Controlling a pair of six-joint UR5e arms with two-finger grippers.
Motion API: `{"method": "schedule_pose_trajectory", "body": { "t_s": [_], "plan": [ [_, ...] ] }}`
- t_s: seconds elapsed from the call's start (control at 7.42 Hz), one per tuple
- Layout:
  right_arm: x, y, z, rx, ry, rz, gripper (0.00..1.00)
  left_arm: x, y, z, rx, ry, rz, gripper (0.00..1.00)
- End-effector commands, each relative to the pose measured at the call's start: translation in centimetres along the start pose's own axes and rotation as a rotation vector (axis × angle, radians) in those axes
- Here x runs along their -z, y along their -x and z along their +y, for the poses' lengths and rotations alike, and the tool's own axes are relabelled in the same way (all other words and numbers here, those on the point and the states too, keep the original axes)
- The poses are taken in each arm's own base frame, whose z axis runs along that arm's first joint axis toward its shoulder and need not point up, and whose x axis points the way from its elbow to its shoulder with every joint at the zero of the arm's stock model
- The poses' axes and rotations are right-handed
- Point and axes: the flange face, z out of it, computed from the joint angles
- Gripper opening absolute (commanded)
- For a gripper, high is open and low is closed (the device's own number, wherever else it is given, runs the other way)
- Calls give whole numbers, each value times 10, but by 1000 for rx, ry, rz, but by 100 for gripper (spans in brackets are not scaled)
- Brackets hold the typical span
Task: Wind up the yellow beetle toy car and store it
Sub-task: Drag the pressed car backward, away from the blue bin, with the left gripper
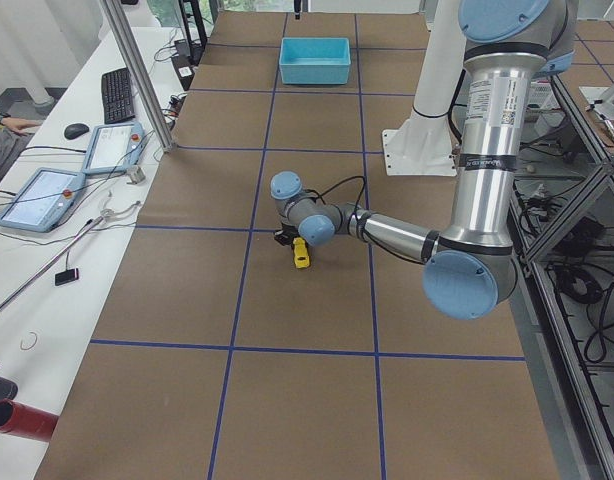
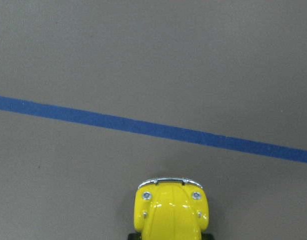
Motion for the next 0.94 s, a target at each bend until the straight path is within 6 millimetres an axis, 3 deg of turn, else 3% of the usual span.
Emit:
{"method": "schedule_pose_trajectory", "body": {
  "t_s": [0.0,0.81],
  "plan": [
    [0,0,0,1,-1,0,100,2,0,16,-9,-3,10,0],
    [1,1,-1,-1,-1,-5,100,-4,1,50,-15,-39,13,0]
  ]
}}
